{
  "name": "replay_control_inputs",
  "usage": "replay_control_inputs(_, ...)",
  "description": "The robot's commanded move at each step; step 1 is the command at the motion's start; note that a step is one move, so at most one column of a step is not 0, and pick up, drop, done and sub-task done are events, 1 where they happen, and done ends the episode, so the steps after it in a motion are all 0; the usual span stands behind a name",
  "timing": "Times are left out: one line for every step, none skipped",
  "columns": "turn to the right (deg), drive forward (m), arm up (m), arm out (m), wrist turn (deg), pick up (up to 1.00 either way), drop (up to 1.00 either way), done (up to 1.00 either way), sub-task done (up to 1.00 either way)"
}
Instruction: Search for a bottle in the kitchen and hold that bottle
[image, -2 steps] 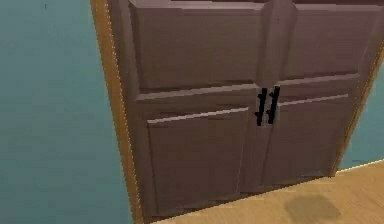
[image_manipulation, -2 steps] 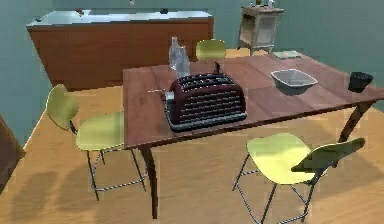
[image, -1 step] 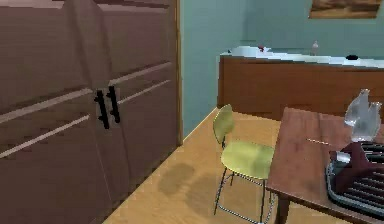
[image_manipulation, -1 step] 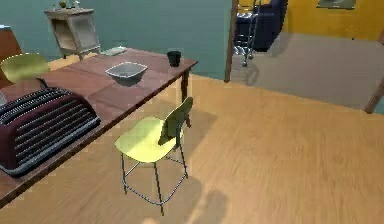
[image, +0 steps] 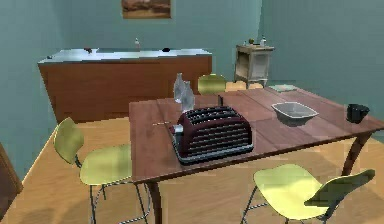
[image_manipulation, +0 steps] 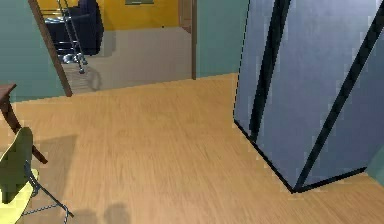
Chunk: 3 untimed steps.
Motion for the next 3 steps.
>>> replay_control_inputs(15.0, 0.0, 0.0, 0.0, 0.0, 0.0, 0.0, 0.0, 0.0)
replay_control_inputs(0.0, 0.65, 0.0, 0.0, 0.0, 0.0, 0.0, 0.0, 0.0)
replay_control_inputs(-45.0, 0.0, 0.0, 0.0, 0.0, 0.0, 0.0, 0.0, 0.0)
